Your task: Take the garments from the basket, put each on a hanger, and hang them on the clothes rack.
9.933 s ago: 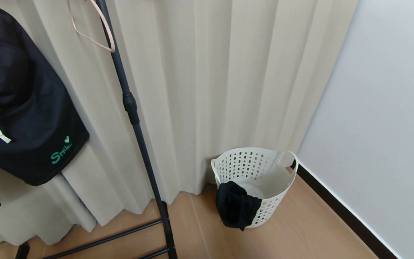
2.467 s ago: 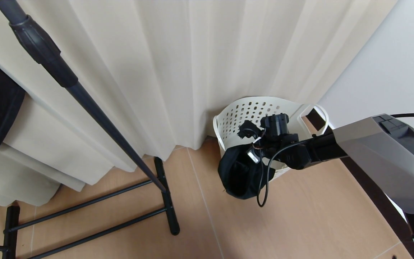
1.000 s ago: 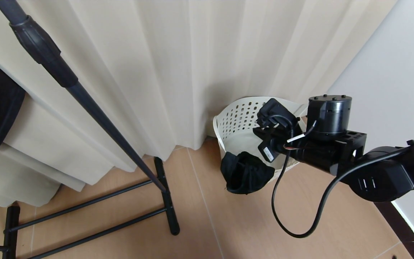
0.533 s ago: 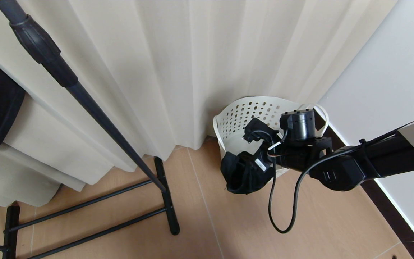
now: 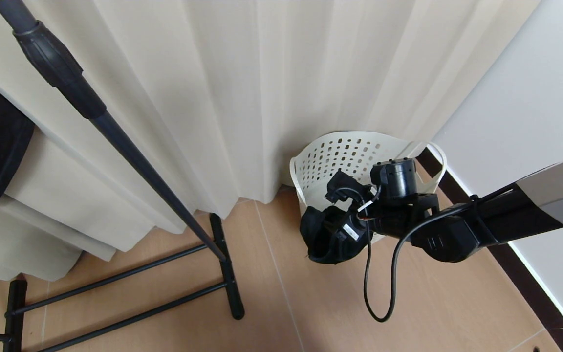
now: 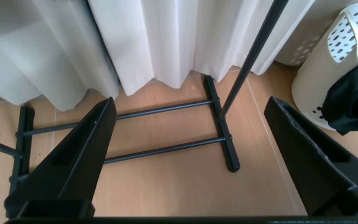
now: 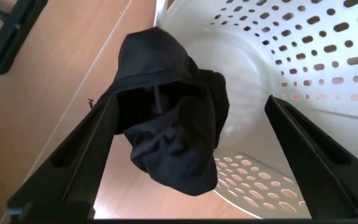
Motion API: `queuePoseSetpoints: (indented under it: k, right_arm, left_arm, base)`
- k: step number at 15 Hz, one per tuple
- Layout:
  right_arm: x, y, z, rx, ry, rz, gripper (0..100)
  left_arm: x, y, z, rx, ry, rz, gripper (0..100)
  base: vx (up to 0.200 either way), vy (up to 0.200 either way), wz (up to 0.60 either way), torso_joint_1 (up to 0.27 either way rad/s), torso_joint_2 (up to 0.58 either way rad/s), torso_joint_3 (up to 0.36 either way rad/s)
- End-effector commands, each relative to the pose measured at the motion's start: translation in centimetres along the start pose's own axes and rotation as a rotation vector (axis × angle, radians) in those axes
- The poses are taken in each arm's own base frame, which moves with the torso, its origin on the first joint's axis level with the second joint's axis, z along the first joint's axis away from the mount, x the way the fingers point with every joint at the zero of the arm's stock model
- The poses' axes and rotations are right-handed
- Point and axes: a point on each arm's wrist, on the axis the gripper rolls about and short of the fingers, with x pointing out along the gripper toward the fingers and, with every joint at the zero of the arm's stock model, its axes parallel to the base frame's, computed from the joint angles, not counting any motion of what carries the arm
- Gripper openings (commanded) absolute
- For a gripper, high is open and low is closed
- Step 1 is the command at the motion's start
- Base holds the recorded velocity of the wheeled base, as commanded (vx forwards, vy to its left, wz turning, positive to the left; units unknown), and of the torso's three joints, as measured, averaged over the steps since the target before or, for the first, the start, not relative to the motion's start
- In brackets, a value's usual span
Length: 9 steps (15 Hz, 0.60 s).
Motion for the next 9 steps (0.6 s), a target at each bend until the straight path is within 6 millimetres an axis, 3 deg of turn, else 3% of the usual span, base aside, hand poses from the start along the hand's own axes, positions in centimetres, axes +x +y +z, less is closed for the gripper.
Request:
queuePoseSetpoints:
  k: [1, 5, 7, 9]
  right_arm:
    - [1.4, 0.2, -0.5, -0.002, 0.030, -0.021, 100]
    - [4.4, -1.7, -1.5, -0.070, 0.056, -0.079, 100]
    - [4.8, -3.8, -1.5, -0.141, 0.046, -0.121, 100]
    - [4.8, -4.4, -1.7, -0.184, 0.048, -0.133, 100]
  left_arm:
    - [0.0, 0.0, 0.0, -0.001, -0.001, 0.002, 100]
    - [0.0, 0.0, 0.0, -0.001, -0.001, 0.000, 100]
    - [0.0, 0.0, 0.0, -0.001, -0.001, 0.000, 100]
    - [0.0, 0.0, 0.0, -0.001, -0.001, 0.000, 100]
  base:
    - [0.000, 0.000, 0.00, 0.000, 0.00, 0.000]
    - [0.000, 0.000, 0.00, 0.000, 0.00, 0.000]
    - [0.000, 0.000, 0.00, 0.000, 0.00, 0.000]
    - [0.000, 0.000, 0.00, 0.000, 0.00, 0.000]
